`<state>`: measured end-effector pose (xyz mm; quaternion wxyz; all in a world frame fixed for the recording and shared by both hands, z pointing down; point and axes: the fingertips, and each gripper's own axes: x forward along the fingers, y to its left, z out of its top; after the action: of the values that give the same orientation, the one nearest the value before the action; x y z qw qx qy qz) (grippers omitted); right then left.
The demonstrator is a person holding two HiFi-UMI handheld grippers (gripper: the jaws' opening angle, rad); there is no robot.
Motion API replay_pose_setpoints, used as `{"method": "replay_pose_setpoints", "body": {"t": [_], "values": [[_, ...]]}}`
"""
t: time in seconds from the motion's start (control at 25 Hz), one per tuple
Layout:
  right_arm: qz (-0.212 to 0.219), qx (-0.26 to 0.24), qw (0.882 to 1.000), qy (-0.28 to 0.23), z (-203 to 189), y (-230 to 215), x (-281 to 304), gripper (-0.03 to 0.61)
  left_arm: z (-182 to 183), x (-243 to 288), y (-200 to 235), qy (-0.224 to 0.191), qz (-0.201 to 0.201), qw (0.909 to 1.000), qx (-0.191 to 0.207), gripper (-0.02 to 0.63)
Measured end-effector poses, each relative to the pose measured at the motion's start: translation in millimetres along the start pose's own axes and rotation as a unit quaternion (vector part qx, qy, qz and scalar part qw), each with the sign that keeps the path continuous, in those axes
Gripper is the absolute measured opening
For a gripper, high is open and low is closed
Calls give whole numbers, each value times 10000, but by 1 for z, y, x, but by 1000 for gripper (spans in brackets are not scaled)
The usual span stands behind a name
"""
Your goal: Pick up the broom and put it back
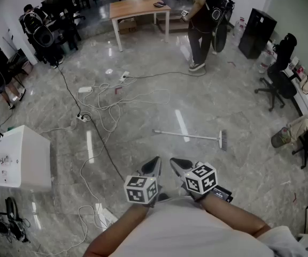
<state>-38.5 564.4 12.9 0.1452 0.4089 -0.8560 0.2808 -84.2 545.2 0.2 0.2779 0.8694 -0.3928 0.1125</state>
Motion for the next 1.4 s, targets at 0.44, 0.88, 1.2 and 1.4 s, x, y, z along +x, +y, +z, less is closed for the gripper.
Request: {"method": "replay_pose_setpoints", "body": {"t": [0.44, 0.88, 1.2, 1.4], "values": [[21, -56, 10000, -54, 0, 2, 7, 2, -5, 1, 9, 28, -16, 10000, -75, 8], [232, 81, 9996, -150, 21, -24, 21, 3, 5, 30, 23, 114, 55, 9996, -243, 8], [563, 136, 9983, -22, 54, -89, 76, 3, 32, 99, 69, 215, 431, 9982, -368, 8], [1097, 126, 9931, 396, 91, -165, 132, 3, 70, 189, 107, 274, 780, 9955, -457, 8]]}}
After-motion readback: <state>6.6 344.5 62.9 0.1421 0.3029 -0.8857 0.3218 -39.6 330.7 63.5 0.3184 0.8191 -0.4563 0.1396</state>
